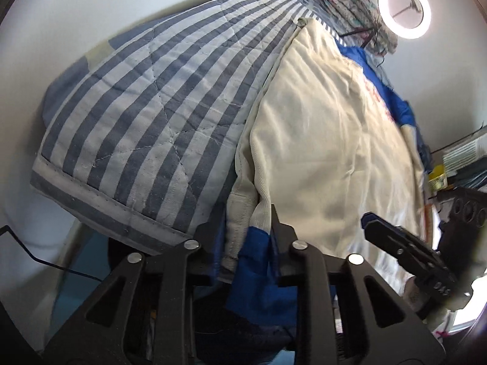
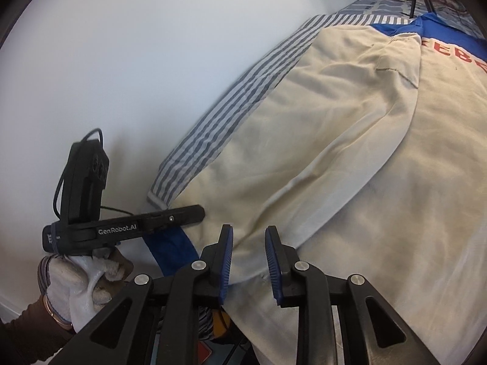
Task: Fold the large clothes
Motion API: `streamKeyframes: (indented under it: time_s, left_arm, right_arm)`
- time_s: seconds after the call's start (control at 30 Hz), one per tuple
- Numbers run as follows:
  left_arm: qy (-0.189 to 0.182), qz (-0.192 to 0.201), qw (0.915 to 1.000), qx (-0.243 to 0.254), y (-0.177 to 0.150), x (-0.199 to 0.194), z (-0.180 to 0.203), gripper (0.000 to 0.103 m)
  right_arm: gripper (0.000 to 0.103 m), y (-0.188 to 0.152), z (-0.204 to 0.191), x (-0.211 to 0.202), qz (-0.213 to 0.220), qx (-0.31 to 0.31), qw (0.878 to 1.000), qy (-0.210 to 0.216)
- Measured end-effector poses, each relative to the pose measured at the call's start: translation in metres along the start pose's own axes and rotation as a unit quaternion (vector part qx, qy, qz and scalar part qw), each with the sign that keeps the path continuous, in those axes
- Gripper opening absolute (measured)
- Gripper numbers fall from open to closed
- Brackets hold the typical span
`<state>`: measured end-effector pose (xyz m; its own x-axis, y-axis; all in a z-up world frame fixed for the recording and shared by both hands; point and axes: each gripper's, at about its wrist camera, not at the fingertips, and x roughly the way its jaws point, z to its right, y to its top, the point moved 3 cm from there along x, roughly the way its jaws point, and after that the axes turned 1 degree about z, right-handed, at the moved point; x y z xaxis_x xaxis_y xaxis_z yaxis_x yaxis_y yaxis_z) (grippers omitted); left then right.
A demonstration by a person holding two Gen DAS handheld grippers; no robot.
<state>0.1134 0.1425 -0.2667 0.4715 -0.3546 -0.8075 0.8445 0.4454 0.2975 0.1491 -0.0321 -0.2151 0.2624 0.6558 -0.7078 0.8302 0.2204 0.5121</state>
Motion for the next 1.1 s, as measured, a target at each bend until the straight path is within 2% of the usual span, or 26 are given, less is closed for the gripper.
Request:
streamKeyframes:
  time_s: [0.2,0.33,0.4,0.5,0.6,0.67,0.87,1.1]
  left_arm:
    - [-0.016,0.030,0.9986,0.041,-0.003,-0.020,0.023,0.018]
    - [-0.029,0.039,0.9978,0.044,-0.006,-0.025,0.033,0.017]
    - [-0.036,0.040,0.9976,0.045,-0.006,-0.027,0.039,0.017]
    - [-0.048,0.040,0.9968,0.050,-0.006,-0.028,0.048,0.016]
    - [-0.057,0.043,0.9957,0.059,-0.008,-0.030,0.058,0.016]
    - [-0.063,0.044,0.9950,0.064,-0.008,-0.031,0.063,0.016]
    - [-0.073,0.047,0.9930,0.080,-0.009,-0.032,0.077,0.016]
    - [-0.076,0.044,0.9913,0.098,-0.013,-0.030,0.091,0.016]
  right_arm:
    - [0.027,0.015,0.000,-0.005,0.014,-0.003,1.000,-0.007]
    - [0.030,0.028,0.005,-0.001,0.021,-0.005,1.000,-0.021]
    - [0.031,0.029,0.015,0.012,0.008,0.008,0.999,-0.032]
    - [0.040,0.023,0.036,0.044,-0.049,0.048,0.997,-0.020]
    - [0.040,0.028,0.044,0.045,-0.049,0.070,0.996,-0.004]
    - [0.047,0.036,0.045,0.040,-0.042,0.079,0.996,-0.007]
    - [0.067,0.083,0.032,0.025,-0.001,0.053,0.998,-0.034]
    - [0.070,0.148,0.019,0.052,0.000,0.041,0.996,-0.078]
